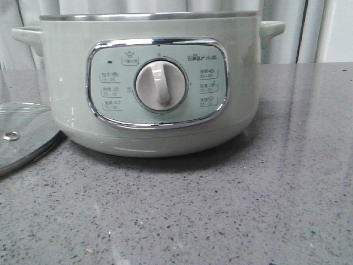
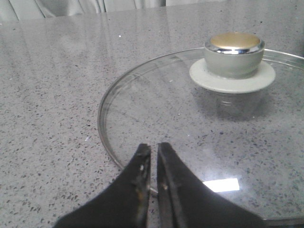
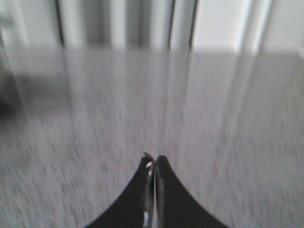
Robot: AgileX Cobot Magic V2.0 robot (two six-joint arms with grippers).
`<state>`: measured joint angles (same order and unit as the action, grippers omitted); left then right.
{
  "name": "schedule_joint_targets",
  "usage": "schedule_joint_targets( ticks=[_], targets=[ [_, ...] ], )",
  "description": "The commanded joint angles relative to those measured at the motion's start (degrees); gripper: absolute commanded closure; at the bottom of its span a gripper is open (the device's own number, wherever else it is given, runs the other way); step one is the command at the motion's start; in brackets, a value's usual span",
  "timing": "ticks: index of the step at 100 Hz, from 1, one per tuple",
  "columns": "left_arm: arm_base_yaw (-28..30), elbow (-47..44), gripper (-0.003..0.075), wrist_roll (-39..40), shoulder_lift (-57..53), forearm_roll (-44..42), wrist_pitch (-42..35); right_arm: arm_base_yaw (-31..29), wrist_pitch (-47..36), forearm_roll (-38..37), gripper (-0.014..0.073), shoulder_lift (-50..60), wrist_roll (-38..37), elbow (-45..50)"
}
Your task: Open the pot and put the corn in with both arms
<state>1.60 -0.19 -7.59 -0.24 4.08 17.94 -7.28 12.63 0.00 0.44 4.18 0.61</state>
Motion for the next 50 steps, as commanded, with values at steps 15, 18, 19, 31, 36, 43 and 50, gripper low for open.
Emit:
schedule_joint_targets(
  ticks=[15,18,19,31,36,43,50],
  targets=[
    [0.2,-1.0,0.0741,0.6,-1.7,0.3,-4.0,-1.2,4.9,0.0,0.0665,1.5,-0.3,1.0],
    [0.2,-1.0,0.0741,0.6,-1.7,0.3,-4.0,-1.2,4.9,0.0,0.0665,1.5,-0.3,1.0],
    [0.2,-1.0,0.0741,0.6,-1.7,0.3,-4.0,-1.2,4.9,0.0,0.0665,1.5,-0.3,1.0],
    [0.2,-1.0,0.0741,0.6,-1.7,0.3,-4.0,-1.2,4.9,0.0,0.0665,1.5,-0.3,1.0],
    [0.2,-1.0,0.0741,0.6,-1.7,0.3,-4.0,-1.2,4.9,0.0,0.0665,1.5,-0.3,1.0],
    [0.2,-1.0,0.0741,0.6,-1.7,0.3,-4.0,-1.2,4.9,0.0,0.0665,1.5,-0.3,1.0],
    [0.2,-1.0,0.0741,0.6,-1.7,0.3,-4.0,-1.2,4.9,0.0,0.0665,1.5,-0.3,1.0]
  ],
)
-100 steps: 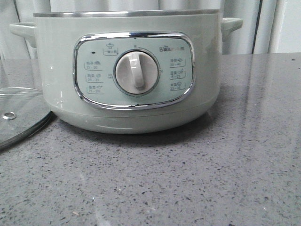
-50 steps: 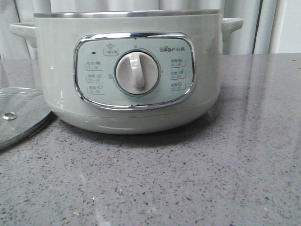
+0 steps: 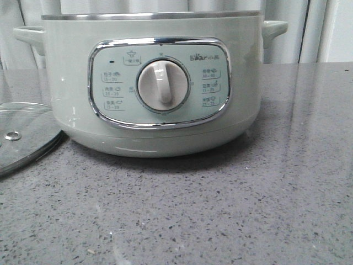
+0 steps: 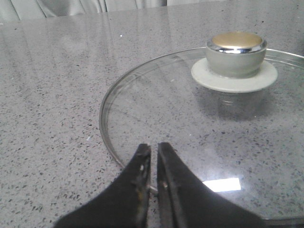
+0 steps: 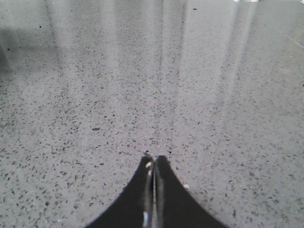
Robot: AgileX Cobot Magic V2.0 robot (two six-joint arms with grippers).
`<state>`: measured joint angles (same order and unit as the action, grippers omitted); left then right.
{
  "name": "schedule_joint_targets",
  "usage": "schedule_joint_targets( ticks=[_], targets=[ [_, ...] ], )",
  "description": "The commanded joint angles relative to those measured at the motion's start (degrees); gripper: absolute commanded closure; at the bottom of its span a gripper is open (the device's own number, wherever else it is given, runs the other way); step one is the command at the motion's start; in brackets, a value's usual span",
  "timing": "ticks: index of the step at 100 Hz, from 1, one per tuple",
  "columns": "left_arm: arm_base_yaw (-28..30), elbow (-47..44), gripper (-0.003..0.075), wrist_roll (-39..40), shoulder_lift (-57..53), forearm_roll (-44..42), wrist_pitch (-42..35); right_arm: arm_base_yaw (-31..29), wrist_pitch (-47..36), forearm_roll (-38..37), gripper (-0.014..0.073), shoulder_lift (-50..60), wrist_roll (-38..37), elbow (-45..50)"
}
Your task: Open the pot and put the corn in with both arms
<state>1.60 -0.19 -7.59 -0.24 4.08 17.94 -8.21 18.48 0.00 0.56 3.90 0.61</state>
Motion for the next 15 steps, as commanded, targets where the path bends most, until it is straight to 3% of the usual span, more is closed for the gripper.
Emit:
schedule_joint_targets(
  ticks=[1,15],
  targets=[
    [0.2,-1.0,0.0741,0.6,-1.7,0.3,-4.0,-0.3,-0.9,0.0,0.0665,1.4,-0.1,1.0],
    [0.2,-1.0,0.0741,0.6,-1.7,0.3,-4.0,-0.3,-0.9,0.0,0.0665,1.4,-0.1,1.0]
  ],
)
